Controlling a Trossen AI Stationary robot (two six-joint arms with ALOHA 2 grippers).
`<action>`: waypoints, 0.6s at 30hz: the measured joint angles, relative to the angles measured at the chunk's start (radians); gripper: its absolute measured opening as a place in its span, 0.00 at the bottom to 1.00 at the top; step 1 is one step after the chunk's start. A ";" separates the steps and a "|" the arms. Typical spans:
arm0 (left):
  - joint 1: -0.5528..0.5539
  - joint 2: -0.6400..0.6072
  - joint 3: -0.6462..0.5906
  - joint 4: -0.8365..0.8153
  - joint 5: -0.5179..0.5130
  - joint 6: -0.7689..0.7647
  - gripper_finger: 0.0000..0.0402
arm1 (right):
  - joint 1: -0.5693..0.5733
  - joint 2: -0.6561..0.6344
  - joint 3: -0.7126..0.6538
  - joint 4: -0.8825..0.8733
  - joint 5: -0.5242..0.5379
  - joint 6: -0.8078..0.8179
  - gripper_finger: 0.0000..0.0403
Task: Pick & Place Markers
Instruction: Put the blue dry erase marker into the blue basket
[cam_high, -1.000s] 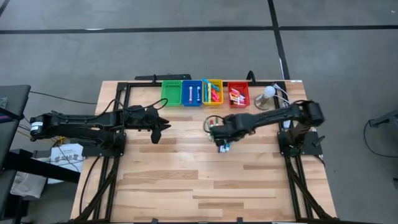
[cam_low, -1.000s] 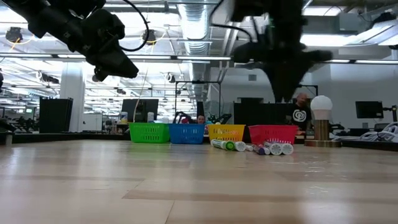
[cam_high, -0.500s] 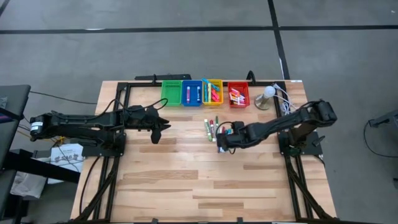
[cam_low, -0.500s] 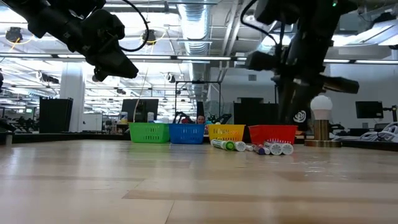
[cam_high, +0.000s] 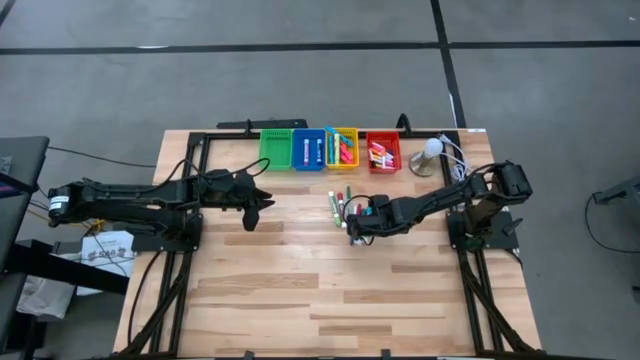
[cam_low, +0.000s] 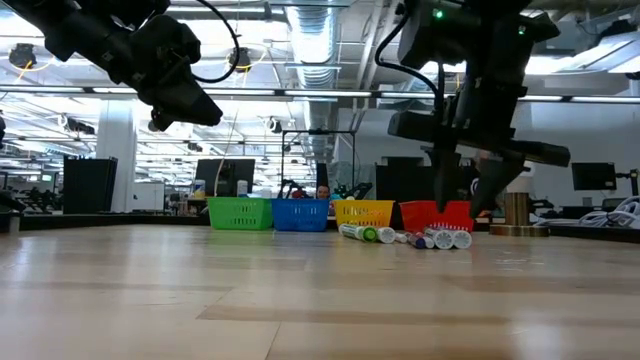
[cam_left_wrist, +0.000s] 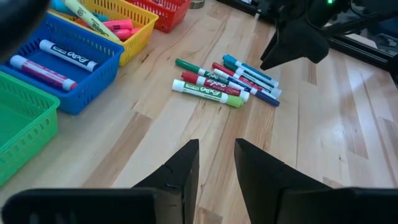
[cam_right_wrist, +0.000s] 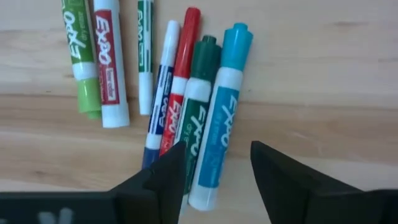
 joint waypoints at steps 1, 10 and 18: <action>0.000 0.000 0.000 0.000 0.000 0.000 0.25 | -0.004 0.000 0.000 -0.001 -0.001 -0.011 0.43; 0.000 0.000 0.000 0.000 0.000 0.000 0.25 | -0.039 0.025 0.002 0.003 -0.006 -0.053 0.41; 0.000 0.000 0.000 -0.003 0.000 0.000 0.25 | -0.045 0.085 0.001 0.008 -0.056 -0.078 0.38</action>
